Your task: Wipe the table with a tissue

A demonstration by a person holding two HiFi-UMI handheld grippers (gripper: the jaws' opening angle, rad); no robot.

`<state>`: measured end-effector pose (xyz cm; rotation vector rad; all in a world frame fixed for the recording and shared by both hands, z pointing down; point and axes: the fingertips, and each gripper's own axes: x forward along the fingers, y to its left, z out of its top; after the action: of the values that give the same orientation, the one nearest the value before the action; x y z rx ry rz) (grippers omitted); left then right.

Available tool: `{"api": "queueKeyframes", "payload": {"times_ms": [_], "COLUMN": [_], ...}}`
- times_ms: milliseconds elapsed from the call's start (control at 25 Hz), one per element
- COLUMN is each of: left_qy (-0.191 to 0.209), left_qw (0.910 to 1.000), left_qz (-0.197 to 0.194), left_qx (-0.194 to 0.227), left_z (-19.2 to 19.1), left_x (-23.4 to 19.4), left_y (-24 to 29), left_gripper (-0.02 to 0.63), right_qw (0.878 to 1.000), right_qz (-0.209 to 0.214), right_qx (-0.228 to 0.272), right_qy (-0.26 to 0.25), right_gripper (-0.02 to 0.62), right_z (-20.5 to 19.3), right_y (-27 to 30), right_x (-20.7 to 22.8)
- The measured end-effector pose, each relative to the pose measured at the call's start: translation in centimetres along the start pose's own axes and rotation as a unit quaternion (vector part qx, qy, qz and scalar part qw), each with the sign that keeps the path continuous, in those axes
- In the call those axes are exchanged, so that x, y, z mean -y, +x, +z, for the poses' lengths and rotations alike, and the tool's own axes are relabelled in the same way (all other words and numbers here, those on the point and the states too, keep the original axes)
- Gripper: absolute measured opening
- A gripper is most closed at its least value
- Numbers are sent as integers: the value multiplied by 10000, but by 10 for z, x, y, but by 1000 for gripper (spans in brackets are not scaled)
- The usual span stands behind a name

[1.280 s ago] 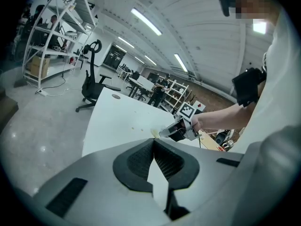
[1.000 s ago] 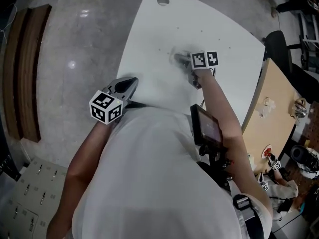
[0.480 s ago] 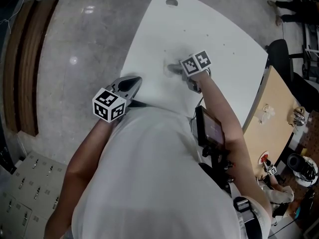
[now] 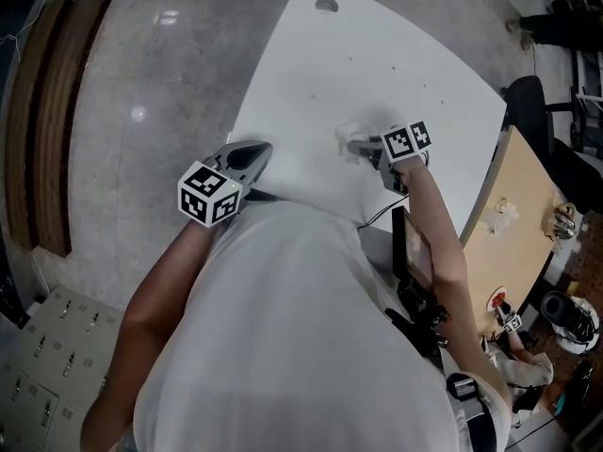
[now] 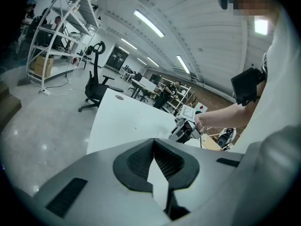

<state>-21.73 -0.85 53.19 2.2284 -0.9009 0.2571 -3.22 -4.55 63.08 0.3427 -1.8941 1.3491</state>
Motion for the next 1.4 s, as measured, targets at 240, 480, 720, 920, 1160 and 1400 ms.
{"api": "queueKeyframes", "payload": {"times_ms": [240, 480, 720, 920, 1160, 1400], "left_qy": [-8, -4, 18, 100, 245, 224], "left_qw": [10000, 10000, 10000, 9997, 9991, 9992], "left_qz": [-46, -32, -58, -186, -274, -223], "left_qx": [-15, -2, -65, -137, -225, -240], "left_z": [0, 3, 1, 4, 8, 6], "left_x": [-2, -3, -1, 2, 10, 11], "left_y": [0, 0, 3, 9, 13, 14], "left_gripper": [8, 8, 8, 8, 8, 8], "right_qw": [9990, 9979, 9812, 9435, 9272, 9387], "right_qz": [-99, -312, -1606, -2943, -3088, -2905], "right_qx": [-202, 292, 697, 1155, 2119, 1476], "right_qy": [-377, -479, -817, -988, -24, -1129], "right_gripper": [45, 176, 178, 176, 67, 34], "right_z": [-9, -3, -15, -16, -12, -4], "right_y": [-7, -25, -64, -87, -94, -61], "right_x": [-4, -18, -6, 38, 83, 60]}}
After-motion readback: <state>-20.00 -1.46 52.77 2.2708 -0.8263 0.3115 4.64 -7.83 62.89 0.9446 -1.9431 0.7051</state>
